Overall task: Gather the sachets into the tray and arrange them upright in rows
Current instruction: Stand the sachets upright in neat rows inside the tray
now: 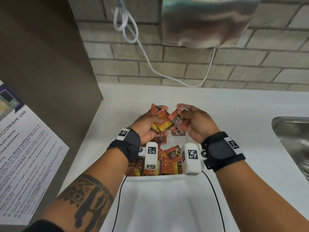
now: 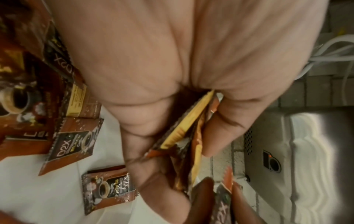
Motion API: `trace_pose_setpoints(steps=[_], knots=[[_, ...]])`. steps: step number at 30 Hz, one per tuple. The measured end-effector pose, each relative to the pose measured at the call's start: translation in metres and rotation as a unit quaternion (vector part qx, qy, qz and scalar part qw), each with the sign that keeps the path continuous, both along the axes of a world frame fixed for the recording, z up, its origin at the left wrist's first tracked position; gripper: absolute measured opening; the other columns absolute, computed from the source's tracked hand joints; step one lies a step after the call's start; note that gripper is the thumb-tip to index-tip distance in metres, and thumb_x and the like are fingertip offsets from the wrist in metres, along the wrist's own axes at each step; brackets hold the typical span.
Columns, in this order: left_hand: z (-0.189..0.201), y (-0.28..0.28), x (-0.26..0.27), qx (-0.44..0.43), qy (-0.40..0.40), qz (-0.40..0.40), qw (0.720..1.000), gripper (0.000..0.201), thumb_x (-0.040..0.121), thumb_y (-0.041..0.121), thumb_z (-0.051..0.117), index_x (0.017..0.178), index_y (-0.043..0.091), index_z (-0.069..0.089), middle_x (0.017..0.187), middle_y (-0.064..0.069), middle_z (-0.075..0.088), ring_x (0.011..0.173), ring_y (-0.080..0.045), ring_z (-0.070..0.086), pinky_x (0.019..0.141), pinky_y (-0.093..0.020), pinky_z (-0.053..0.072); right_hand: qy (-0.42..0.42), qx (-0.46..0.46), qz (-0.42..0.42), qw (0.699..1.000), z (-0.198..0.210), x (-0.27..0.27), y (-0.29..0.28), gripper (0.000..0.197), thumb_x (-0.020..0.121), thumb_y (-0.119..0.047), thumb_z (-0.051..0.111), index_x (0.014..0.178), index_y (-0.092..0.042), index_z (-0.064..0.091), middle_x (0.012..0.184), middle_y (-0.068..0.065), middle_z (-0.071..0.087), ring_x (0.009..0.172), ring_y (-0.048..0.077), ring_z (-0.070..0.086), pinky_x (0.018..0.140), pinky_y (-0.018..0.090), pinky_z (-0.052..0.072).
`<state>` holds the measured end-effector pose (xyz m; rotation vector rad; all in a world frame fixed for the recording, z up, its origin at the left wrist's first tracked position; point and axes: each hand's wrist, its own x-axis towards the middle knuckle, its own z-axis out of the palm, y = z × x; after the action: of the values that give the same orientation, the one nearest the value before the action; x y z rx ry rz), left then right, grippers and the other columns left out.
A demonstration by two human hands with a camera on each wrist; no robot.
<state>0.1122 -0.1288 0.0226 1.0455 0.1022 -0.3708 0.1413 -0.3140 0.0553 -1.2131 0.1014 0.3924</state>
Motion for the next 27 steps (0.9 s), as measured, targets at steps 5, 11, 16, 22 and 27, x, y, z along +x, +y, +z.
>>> trace_pose_setpoints(steps=[5,11,16,22,27], knots=[[0.0,-0.001,0.001,-0.002,-0.024,0.008,1.0,0.046,0.096,-0.006,0.052,0.134,0.019,0.056,0.122,-0.017,0.064,0.097,-0.032,0.068,0.067,-0.04,0.061,-0.02,-0.114,-0.086,0.99,-0.009,-0.005,0.008,0.013,0.091,-0.01,0.067,0.101,-0.012,0.061,0.09,0.005,0.073,0.078,0.021,0.068,0.062,0.03,0.048],[0.001,0.0,0.005,0.045,-0.049,0.026,0.997,0.052,0.091,-0.004,0.065,0.138,0.017,0.054,0.115,-0.011,0.067,0.099,-0.032,0.066,0.065,-0.033,0.055,-0.019,-0.084,-0.091,0.992,-0.012,-0.012,0.015,0.034,0.09,0.002,0.067,0.118,-0.012,0.054,0.094,0.014,0.071,0.078,0.024,0.072,0.07,0.035,0.06],[0.004,0.002,0.014,0.101,-0.083,0.018,0.991,0.044,0.091,-0.011,0.062,0.125,0.017,0.059,0.101,-0.008,0.068,0.095,-0.029,0.067,0.081,-0.046,0.053,-0.022,-0.204,0.082,0.975,-0.01,-0.014,0.013,0.039,0.08,-0.003,0.081,0.113,-0.005,0.059,0.093,0.013,0.072,0.077,0.022,0.07,0.075,0.035,0.061],[0.012,0.002,0.018,0.155,-0.084,-0.025,0.984,0.04,0.089,-0.01,0.065,0.121,0.015,0.065,0.105,-0.01,0.073,0.094,-0.028,0.069,0.073,-0.043,0.06,-0.042,-0.263,0.154,0.951,0.002,-0.011,0.005,0.028,0.086,-0.009,0.077,0.108,-0.004,0.062,0.1,0.016,0.075,0.087,0.027,0.076,0.086,0.045,0.061],[0.011,0.009,0.015,0.161,-0.048,-0.024,0.985,0.039,0.087,-0.008,0.07,0.119,0.015,0.067,0.111,-0.017,0.074,0.09,-0.034,0.074,0.073,-0.042,0.064,-0.059,-0.239,0.106,0.963,0.008,-0.004,-0.008,0.019,0.094,0.0,0.063,0.11,-0.004,0.054,0.104,0.021,0.072,0.084,0.027,0.075,0.08,0.044,0.062]])
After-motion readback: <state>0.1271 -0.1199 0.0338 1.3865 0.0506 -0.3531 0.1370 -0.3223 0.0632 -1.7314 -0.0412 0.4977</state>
